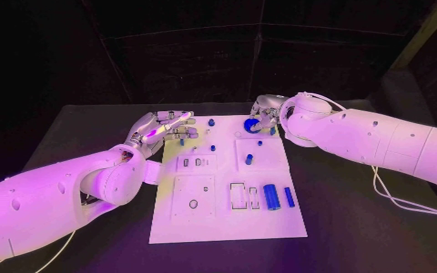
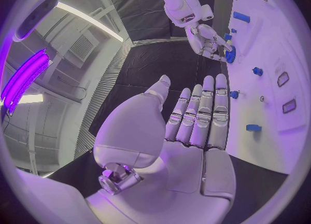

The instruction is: Assemble the parts on the task board

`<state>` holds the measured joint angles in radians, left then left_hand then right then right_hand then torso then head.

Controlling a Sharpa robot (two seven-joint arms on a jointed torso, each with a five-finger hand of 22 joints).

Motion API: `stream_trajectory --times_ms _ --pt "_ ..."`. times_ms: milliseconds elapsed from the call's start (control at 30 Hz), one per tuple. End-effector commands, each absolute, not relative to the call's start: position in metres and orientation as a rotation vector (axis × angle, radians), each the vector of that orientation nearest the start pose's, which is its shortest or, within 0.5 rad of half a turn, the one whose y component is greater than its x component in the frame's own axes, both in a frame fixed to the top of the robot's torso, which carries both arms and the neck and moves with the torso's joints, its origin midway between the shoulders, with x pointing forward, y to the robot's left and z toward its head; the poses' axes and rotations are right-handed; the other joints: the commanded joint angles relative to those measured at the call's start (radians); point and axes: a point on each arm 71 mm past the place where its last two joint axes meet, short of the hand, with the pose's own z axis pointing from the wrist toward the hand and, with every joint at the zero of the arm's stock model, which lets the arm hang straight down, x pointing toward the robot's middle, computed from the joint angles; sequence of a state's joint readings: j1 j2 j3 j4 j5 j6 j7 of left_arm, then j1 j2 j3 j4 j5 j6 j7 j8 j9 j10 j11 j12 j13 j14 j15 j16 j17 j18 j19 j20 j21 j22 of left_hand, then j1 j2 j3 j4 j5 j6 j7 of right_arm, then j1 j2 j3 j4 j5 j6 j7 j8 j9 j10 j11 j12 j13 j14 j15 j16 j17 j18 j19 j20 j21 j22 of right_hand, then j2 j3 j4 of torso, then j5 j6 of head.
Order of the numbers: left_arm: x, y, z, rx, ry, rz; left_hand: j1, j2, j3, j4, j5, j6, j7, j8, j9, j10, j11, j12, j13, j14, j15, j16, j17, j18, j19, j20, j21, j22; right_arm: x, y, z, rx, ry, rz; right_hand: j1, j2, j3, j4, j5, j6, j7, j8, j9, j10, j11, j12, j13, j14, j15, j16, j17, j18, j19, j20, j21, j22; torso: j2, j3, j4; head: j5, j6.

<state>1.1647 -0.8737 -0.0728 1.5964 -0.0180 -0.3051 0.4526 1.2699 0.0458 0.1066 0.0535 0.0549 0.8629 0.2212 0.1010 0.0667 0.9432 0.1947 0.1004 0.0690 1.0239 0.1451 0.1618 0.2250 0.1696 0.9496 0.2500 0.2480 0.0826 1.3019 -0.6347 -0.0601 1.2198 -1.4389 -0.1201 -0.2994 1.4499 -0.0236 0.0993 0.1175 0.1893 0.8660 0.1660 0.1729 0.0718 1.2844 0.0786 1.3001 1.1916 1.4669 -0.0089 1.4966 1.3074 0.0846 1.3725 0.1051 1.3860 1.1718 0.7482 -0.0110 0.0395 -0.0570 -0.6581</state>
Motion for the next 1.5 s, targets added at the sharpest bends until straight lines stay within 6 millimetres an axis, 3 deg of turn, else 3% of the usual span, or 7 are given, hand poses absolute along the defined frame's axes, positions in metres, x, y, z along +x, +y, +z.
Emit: stream_trajectory --times_ms 33,233,367,967,1167,1367,1500 --pt "0.464 0.201 -0.195 -1.080 1.443 -1.617 0.004 0.002 -0.001 -0.005 0.002 -0.001 0.021 -0.004 0.000 0.004 -0.001 -0.005 0.000 0.003 -0.001 -0.007 0.001 0.013 0.006 -0.001 -0.006 -0.001 0.555 -0.193 -0.171 -0.106 1.802 0.326 0.016 0.001 0.008 -0.008 -0.002 0.012 -0.001 0.006 0.002 0.003 -0.003 0.000 0.002 0.072 0.007 0.004 0.104 -0.006 0.006 -0.001 0.007 0.003 0.000 0.0001 0.0011 -0.001 0.000" --pt "0.464 0.201 -0.195 -1.080 1.444 -1.618 0.004 0.002 -0.001 -0.005 0.002 -0.001 0.021 -0.004 0.000 0.004 -0.001 -0.005 0.000 0.003 -0.001 -0.007 0.001 0.013 0.006 -0.001 -0.006 -0.001 0.554 -0.189 -0.166 -0.126 1.735 0.332 0.034 0.017 0.061 -0.032 -0.020 0.065 -0.008 0.028 0.004 0.014 -0.009 0.006 0.017 0.073 0.003 0.007 0.109 -0.008 0.013 -0.004 0.014 0.017 0.000 0.0000 0.0002 -0.001 0.000" --pt "0.464 0.201 -0.195 -1.081 1.446 -1.619 0.004 0.002 -0.001 -0.005 0.002 -0.001 0.021 -0.004 0.000 0.004 -0.001 -0.005 0.000 0.003 -0.001 -0.007 0.001 0.013 0.006 -0.001 -0.006 -0.001 0.552 -0.184 -0.161 -0.138 1.660 0.364 0.031 0.014 0.089 -0.042 0.012 0.103 -0.021 0.043 0.007 0.037 -0.020 0.025 0.043 0.074 -0.006 0.011 0.117 -0.014 0.029 -0.011 0.029 0.047 0.000 -0.0001 0.0005 0.000 0.001" --pt "0.464 0.201 -0.195 -1.081 1.449 -1.620 0.005 0.002 -0.001 -0.005 0.002 -0.001 0.021 -0.004 0.000 0.004 -0.001 -0.005 0.000 0.003 -0.001 -0.007 0.001 0.013 0.006 -0.001 -0.006 -0.001 0.534 -0.160 -0.151 -0.184 1.563 0.462 -0.017 -0.014 0.119 -0.037 0.016 0.103 -0.022 0.031 -0.003 0.042 -0.022 0.022 0.044 0.075 -0.010 0.012 0.120 -0.018 0.041 -0.017 0.039 0.067 -0.001 -0.0008 -0.0004 0.006 0.005" --pt "0.464 0.201 -0.195 -1.082 1.447 -1.617 0.006 0.002 -0.001 -0.008 0.002 -0.002 0.021 -0.005 0.000 0.004 -0.001 -0.006 0.000 0.003 -0.001 -0.008 0.002 0.013 0.006 -0.001 -0.007 -0.001 0.528 -0.136 -0.148 -0.241 1.532 0.492 -0.019 -0.017 0.123 -0.038 0.016 0.101 -0.022 0.028 -0.004 0.043 -0.022 0.022 0.045 0.076 -0.010 0.013 0.122 -0.019 0.045 -0.017 0.042 0.074 0.000 -0.0002 0.0024 0.014 0.009" --pt "0.464 0.203 -0.195 -1.081 1.438 -1.610 0.007 0.003 -0.001 -0.009 0.002 -0.002 0.021 -0.005 0.000 0.004 -0.001 -0.006 0.000 0.002 -0.001 -0.009 0.002 0.012 0.005 -0.001 -0.008 -0.002 0.528 -0.112 -0.148 -0.278 1.516 0.516 -0.021 -0.018 0.126 -0.038 0.015 0.099 -0.021 0.025 -0.004 0.043 -0.021 0.022 0.046 0.075 -0.009 0.013 0.121 -0.021 0.048 -0.017 0.045 0.081 0.000 -0.0024 0.0057 0.019 0.009" --pt "0.466 0.206 -0.194 -1.080 1.432 -1.604 0.008 0.003 -0.001 -0.011 0.002 -0.002 0.021 -0.005 0.000 0.004 -0.001 -0.006 0.000 0.001 0.000 -0.009 0.002 0.012 0.004 -0.001 -0.008 -0.002 0.530 -0.099 -0.149 -0.295 1.516 0.526 -0.021 -0.018 0.128 -0.038 0.015 0.098 -0.020 0.024 -0.005 0.044 -0.021 0.022 0.046 0.076 -0.009 0.013 0.121 -0.021 0.049 -0.017 0.046 0.082 0.000 -0.0014 0.0044 0.027 0.007"
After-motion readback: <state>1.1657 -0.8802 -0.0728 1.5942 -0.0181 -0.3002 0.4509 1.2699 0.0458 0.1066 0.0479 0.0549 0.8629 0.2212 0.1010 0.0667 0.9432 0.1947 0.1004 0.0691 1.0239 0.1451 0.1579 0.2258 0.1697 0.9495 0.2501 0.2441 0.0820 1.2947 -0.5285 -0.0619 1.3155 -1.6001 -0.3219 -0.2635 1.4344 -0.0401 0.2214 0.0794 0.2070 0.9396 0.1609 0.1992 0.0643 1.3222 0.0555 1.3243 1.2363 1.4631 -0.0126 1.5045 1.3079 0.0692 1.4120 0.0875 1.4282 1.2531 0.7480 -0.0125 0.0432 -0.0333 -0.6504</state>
